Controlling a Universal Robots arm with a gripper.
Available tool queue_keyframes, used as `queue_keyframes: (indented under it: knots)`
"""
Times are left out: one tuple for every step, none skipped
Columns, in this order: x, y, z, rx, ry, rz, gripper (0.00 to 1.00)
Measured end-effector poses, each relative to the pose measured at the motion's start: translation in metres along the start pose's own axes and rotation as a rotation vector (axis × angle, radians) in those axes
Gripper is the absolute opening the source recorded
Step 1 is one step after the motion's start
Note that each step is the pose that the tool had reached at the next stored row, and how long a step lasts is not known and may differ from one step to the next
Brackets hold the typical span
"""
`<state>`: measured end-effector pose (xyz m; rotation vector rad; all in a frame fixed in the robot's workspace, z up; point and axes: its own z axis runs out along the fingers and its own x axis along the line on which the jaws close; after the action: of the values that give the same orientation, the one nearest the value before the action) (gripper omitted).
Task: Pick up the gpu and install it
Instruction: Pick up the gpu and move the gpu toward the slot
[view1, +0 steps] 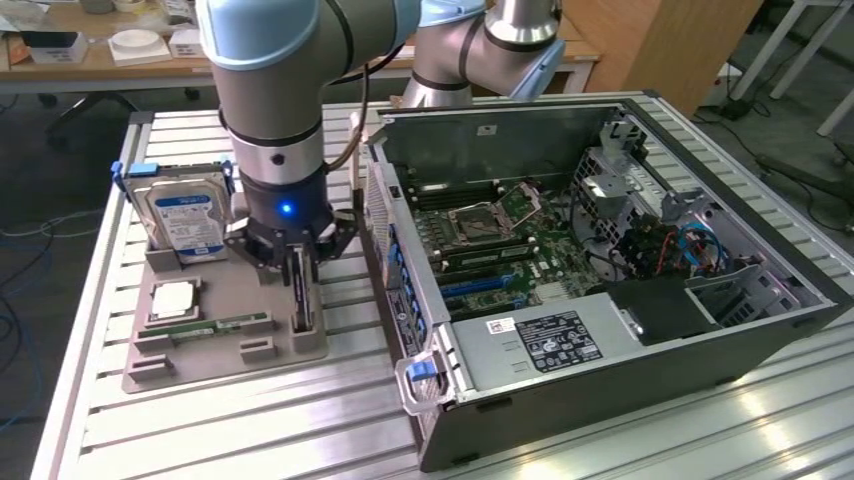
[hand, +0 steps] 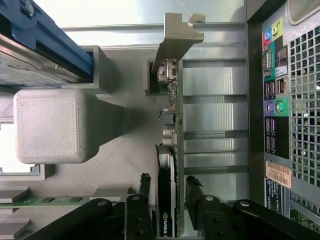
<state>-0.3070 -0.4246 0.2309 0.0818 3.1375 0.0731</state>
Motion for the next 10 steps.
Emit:
queue_keyframes:
  knots:
    - [-0.0001,0.0,0.0,0.0001,0.0001,0.0,0.39]
    - [-0.0006,0.0,0.0,0.0001,0.0,0.0,0.33]
    - [-0.0007,0.0,0.0,0.0001,0.0001,0.0,0.33]
    - [-0.0007,0.0,-0.0001,0.0002,0.0001,0.0,0.33]
    - [-0.0008,0.0,-0.0001,0.0003,0.0003,0.0,0.31]
    - [-0.0008,0.0,-0.0001,0.0003,0.0002,0.0,0.31]
    - [-0.0008,0.0,-0.0001,0.0002,0.0001,0.0,0.26]
    - [-0.0008,0.0,0.0,0.0002,0.0001,0.0,0.26]
    - [-0.0008,0.0,-0.0001,0.0002,0.0001,0.0,0.26]
    - [-0.0008,0.0,-0.0001,0.0002,0.0001,0.0,0.26]
